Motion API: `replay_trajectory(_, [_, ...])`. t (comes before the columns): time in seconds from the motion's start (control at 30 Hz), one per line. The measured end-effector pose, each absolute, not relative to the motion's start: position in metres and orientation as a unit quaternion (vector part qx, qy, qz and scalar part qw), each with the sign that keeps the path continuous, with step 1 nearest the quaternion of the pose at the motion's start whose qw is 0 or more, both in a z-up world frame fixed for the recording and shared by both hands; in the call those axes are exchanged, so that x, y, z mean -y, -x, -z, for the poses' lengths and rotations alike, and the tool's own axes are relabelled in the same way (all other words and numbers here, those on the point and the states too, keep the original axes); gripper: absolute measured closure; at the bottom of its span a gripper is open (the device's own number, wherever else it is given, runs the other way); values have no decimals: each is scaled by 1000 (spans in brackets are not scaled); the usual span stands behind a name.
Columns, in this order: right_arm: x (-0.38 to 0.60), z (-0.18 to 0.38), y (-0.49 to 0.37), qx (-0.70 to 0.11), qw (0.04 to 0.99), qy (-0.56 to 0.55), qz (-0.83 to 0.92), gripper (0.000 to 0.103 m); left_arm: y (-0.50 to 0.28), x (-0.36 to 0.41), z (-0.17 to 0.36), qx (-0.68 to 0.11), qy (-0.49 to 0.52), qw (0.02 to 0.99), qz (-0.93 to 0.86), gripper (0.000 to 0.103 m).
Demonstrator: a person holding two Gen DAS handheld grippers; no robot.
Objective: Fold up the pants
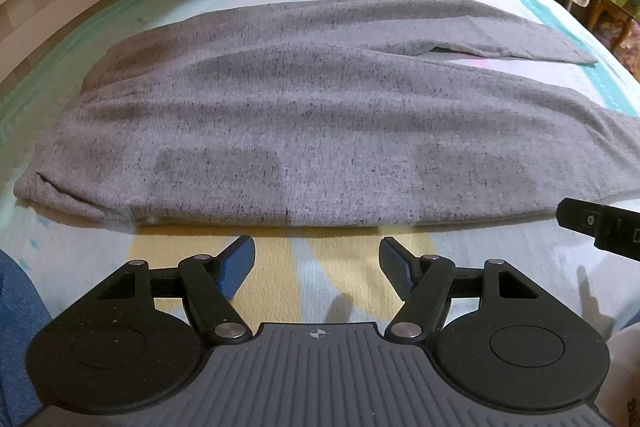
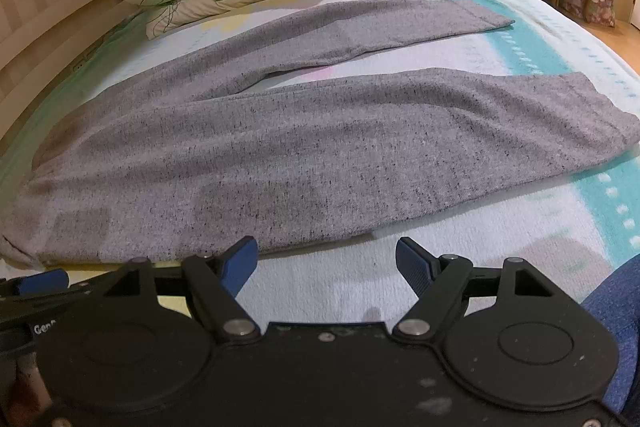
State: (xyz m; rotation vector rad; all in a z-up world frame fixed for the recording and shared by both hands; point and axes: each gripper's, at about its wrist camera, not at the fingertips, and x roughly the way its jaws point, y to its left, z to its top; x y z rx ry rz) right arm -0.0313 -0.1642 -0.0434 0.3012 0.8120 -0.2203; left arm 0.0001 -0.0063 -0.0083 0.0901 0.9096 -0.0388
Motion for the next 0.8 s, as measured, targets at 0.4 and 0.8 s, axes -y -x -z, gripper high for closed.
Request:
replay_trajectory(0.4, [164, 44, 31, -393, 902, -145, 106, 23, -1, 5, 9, -442, -41, 896, 19, 35])
replay_trajectory(0.8, [163, 44, 31, -393, 902, -146, 106, 23, -1, 5, 9, -442, -40, 896, 20, 35])
